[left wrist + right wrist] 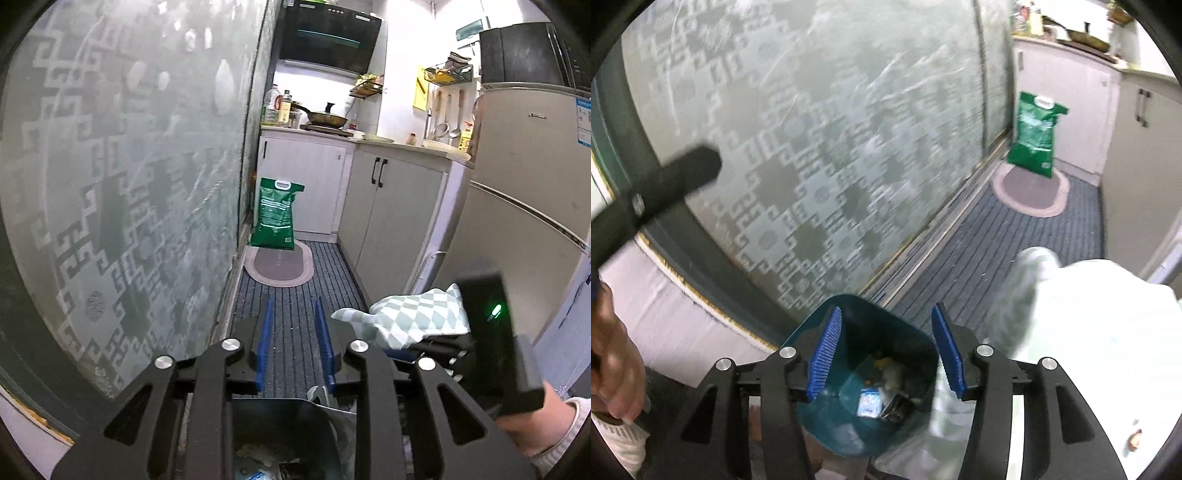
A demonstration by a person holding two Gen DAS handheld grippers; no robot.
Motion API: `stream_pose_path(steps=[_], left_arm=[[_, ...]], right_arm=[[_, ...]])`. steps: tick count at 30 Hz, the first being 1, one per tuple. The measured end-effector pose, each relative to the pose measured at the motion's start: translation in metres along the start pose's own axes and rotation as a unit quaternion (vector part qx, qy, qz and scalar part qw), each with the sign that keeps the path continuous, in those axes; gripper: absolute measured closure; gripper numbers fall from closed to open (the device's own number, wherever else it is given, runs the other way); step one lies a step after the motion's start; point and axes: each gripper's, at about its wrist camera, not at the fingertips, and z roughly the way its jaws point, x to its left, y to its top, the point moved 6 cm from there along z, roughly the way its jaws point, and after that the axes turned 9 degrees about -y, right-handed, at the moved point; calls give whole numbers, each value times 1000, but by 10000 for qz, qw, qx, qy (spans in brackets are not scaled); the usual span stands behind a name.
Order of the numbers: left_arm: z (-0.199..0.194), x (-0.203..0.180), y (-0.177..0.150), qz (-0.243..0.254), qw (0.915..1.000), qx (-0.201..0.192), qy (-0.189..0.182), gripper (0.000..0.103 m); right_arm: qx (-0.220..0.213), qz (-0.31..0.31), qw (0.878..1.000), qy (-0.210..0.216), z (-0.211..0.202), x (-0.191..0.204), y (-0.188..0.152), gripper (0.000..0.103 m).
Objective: Collect trash
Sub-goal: 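Move both grippers back over the table toward the lid and nut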
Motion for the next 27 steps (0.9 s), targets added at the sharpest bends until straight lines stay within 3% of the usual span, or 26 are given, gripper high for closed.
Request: stream_pose_path(steps=[4, 14, 27], left_arm=[[6, -12, -1, -23, 9999, 45, -90, 69], [32, -59, -6, 200, 9988, 293, -344, 60], [65, -104, -25, 248, 9936, 789, -770, 48]], right_arm=[[-169, 151, 9995, -226, -18, -28, 0, 49], [-391, 533, 9948, -774, -58, -103, -18, 45], [-54, 833, 9891, -1211, -59, -172, -51, 42]])
